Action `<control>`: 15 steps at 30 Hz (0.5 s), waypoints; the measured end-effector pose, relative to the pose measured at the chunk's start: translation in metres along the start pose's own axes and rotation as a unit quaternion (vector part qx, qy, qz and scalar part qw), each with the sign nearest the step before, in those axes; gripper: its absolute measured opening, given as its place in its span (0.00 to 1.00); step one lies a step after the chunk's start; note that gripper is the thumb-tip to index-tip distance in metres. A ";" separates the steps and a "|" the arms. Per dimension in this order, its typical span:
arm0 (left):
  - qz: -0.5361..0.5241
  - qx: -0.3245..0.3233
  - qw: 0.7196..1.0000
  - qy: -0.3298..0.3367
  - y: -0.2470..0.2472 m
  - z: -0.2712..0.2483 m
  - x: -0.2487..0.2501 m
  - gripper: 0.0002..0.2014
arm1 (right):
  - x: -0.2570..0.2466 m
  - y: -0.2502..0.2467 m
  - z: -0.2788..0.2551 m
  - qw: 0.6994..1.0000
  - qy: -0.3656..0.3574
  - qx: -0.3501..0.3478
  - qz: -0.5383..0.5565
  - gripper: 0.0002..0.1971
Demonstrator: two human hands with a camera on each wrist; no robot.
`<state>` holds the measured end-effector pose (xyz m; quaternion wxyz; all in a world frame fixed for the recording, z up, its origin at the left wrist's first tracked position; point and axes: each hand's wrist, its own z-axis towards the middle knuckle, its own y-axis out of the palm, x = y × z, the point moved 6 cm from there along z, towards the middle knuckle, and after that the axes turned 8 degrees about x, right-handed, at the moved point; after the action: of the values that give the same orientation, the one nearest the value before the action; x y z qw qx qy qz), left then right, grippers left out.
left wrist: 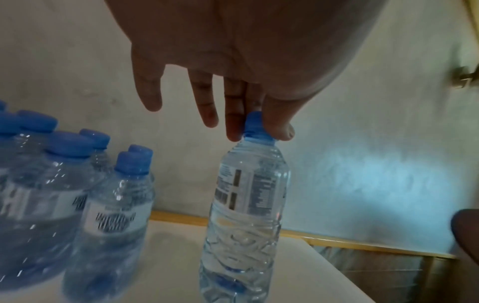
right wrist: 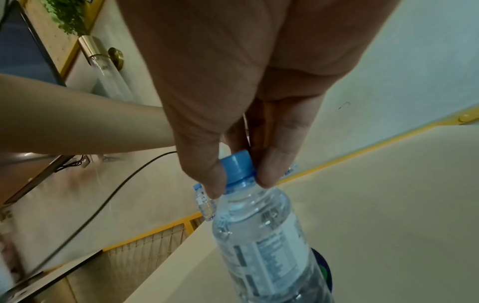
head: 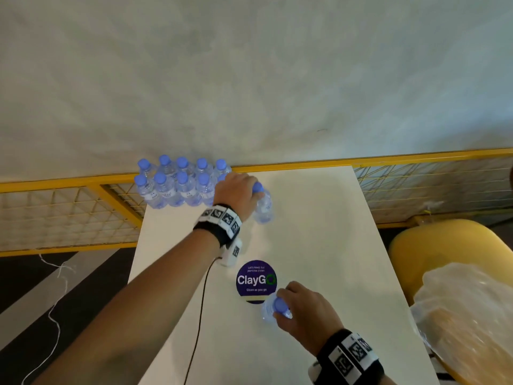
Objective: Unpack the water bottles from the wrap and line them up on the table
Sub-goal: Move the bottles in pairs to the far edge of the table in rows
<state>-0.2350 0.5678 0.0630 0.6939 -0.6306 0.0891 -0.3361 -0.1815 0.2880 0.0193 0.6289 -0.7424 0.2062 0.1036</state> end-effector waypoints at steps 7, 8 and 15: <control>0.077 -0.042 0.996 -0.011 0.028 0.096 -0.042 0.11 | 0.000 -0.008 0.018 1.000 -0.002 -0.001 0.024 0.17; 0.084 -0.052 0.995 -0.013 0.035 0.104 -0.048 0.11 | 0.001 -0.009 0.020 1.000 -0.003 -0.001 0.030 0.17; 0.122 -0.107 0.986 -0.043 0.068 0.120 -0.072 0.11 | 0.004 -0.012 0.030 0.999 -0.001 -0.001 0.050 0.18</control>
<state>-0.2005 0.7059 0.0007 0.6612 -0.6996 0.1711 -0.2100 -0.1699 0.3184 0.0225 0.6225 -0.7318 0.2420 0.1357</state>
